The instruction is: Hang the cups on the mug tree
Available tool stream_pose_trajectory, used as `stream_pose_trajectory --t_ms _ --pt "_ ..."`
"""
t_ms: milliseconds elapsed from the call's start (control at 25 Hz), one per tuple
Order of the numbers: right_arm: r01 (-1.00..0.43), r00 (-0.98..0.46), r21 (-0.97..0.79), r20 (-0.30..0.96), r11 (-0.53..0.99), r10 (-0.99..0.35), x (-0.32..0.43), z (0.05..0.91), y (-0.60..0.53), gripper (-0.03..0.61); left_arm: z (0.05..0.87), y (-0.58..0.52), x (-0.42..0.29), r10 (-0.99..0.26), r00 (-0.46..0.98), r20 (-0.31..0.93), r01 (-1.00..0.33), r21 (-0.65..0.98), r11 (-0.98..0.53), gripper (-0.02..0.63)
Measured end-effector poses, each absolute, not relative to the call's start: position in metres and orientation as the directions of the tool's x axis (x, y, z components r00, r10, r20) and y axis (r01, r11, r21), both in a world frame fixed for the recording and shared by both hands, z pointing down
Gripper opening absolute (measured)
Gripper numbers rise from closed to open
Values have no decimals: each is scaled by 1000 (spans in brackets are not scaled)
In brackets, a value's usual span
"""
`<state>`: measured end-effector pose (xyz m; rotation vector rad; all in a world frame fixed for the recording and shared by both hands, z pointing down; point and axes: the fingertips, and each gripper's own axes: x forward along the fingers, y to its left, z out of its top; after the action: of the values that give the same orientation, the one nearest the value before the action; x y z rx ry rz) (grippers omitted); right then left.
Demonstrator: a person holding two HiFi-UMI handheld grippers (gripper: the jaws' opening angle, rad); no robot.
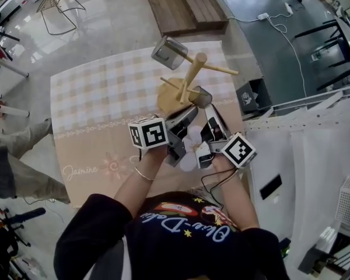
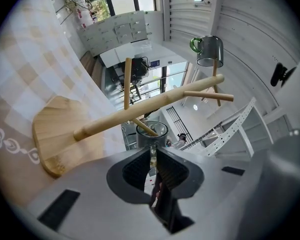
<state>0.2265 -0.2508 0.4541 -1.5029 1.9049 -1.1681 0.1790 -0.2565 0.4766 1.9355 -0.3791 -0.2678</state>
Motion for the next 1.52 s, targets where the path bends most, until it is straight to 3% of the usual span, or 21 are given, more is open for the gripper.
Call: stream_pose_trajectory --t_ms 1120,1520 --pt "-588 -286 -807 141 58 -948 226 448 -256 44 485 -260 176 -388 921 -32 -104 941 -323 46" --pt "-600 -285 -798 149 55 -947 225 449 -255 44 487 -260 179 -385 918 -90 -26 958 -285 46"
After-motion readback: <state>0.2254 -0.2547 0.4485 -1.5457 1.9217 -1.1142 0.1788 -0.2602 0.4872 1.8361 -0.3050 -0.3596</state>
